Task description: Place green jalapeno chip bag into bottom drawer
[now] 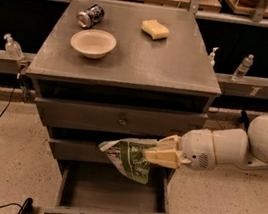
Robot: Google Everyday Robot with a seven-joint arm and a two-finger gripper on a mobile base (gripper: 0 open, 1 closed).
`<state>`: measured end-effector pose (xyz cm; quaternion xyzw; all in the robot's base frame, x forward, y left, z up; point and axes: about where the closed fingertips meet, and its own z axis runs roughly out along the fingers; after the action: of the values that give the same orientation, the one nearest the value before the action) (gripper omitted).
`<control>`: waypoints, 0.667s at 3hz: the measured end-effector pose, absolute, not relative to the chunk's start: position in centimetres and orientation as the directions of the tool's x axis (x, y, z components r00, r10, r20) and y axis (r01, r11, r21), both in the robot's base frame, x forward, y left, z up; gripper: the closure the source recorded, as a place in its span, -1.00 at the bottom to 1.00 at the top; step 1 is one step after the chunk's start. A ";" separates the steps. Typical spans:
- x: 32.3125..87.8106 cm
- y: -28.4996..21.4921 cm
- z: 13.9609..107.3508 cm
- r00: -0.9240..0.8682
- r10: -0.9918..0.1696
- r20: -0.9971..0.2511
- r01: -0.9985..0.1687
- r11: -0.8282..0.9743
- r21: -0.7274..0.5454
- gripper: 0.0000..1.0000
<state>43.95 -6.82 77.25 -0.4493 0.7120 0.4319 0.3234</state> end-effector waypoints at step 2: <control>48.8 -9.9 68.9 -0.403 -0.290 -0.868 -0.913 0.201 0.356 1.00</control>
Offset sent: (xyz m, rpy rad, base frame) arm 0.0945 -0.0671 -0.1861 0.2014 0.0608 0.0005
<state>48.81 -9.88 68.92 -0.4306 0.6981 0.4626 0.3365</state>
